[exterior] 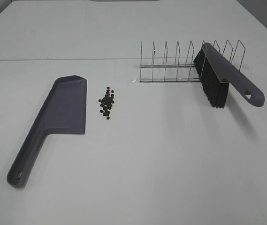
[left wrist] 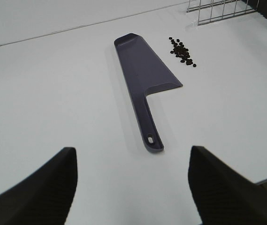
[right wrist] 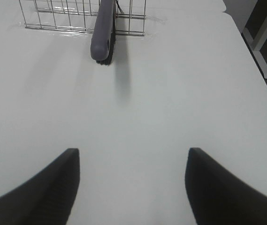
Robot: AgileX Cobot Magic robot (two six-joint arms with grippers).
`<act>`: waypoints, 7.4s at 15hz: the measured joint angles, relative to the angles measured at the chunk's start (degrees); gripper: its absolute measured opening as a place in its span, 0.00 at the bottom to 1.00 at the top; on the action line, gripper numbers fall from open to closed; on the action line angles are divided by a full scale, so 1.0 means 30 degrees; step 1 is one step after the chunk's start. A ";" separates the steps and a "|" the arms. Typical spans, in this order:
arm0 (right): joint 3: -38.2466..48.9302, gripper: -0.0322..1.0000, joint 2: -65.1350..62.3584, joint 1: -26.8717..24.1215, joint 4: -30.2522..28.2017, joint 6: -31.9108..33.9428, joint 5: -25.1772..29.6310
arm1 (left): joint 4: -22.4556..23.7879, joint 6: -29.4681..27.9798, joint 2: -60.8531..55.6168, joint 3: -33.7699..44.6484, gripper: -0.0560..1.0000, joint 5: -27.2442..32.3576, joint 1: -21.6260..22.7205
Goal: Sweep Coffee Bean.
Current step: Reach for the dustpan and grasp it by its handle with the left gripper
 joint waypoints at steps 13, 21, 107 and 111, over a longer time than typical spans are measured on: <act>0.0000 0.63 0.0000 0.0000 0.0000 0.0000 0.0000 | 0.0000 0.0000 0.0000 0.0000 0.67 0.0000 0.0000; 0.0000 0.63 0.0000 0.0000 0.0000 0.0000 0.0000 | 0.0000 0.0000 0.0000 0.0000 0.67 0.0000 0.0000; 0.0000 0.63 0.0000 0.0000 0.0000 0.0000 0.0000 | 0.0917 -0.6532 3.7032 -0.8327 0.67 -1.0810 -0.2922; 0.0000 0.63 0.0000 0.0000 0.0000 0.0000 0.0000 | 0.1050 -0.6532 3.7300 -0.8518 0.64 -1.0810 -0.2922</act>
